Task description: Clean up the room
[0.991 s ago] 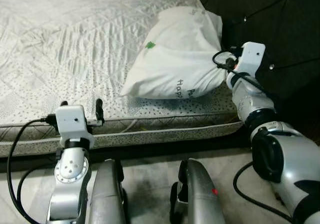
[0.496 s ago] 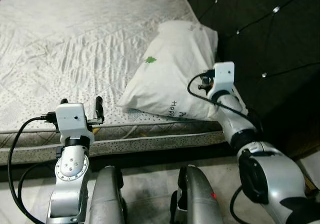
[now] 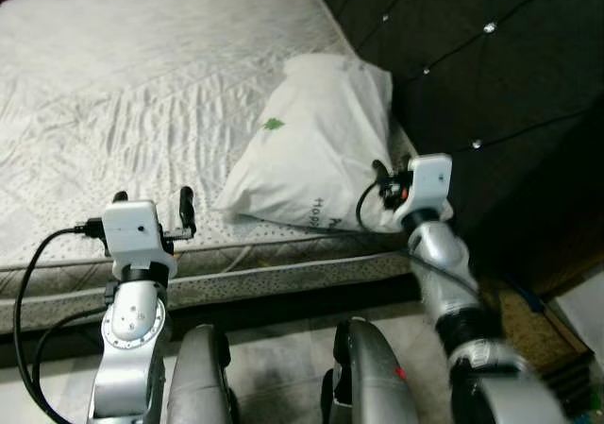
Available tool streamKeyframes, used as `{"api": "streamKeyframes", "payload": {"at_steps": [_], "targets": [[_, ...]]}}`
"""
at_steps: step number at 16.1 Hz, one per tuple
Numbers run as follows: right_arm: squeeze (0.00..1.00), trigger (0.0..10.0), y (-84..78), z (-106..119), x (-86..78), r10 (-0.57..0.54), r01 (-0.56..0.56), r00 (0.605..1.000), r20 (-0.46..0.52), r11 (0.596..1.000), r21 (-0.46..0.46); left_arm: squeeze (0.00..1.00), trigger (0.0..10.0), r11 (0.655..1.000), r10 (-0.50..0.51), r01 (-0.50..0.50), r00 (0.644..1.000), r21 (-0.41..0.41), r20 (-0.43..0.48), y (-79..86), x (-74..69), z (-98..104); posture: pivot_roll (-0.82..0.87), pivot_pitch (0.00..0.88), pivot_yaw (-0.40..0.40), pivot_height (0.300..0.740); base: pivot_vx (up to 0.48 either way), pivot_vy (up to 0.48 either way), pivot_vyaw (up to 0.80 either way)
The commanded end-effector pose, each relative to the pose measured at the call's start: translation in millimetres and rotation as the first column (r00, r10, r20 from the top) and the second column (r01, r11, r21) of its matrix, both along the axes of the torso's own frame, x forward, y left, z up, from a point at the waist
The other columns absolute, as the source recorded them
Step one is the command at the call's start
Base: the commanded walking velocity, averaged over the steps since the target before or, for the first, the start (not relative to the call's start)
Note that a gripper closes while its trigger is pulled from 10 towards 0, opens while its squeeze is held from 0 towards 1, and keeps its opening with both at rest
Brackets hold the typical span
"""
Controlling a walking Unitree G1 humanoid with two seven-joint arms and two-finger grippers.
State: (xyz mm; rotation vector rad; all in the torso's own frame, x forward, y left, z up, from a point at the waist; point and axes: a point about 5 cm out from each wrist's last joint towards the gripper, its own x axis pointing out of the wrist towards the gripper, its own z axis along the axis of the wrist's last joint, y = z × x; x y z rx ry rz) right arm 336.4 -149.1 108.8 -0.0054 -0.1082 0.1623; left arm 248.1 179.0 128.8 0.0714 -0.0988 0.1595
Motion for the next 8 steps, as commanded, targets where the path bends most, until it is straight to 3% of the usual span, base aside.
{"api": "streamKeyframes", "payload": {"at_steps": [1, 5, 8], "targets": [[1.0, 10.0, 5.5, 10.3, -0.6, 0.022, -0.022, 0.999, 0.04, 1.0, 0.0, 0.0, 10.0, 1.0, -0.016, 0.016, 1.0, 0.0, -0.001, -1.9, 1.7, -1.0, 0.02, 0.025, -0.039, 0.607, 0.0, 0.0, 0.0], [1.0, 10.0, 34.1, 16.1, -18.4, 0.147, -0.15, 0.987, 0.066, 0.987, 0.054, 0.0, 10.0, 1.0, -0.029, 0.029, 1.0, -0.001, 0.004, -3.7, 5.3, -0.2, 0.02, 0.017, -0.034, 0.607, 0.0, 0.0, 0.0], [1.0, 10.0, 44.4, 20.9, -20.5, 0.162, -0.165, 0.986, 0.047, 0.983, 0.083, 0.0, 10.0, 0.999, -0.033, 0.033, 0.999, -0.004, 0.011, -4.8, 6.8, 1.0, 0.03, 0.012, -0.039, 0.652, 0.0, 0.0, 0.0]]}}
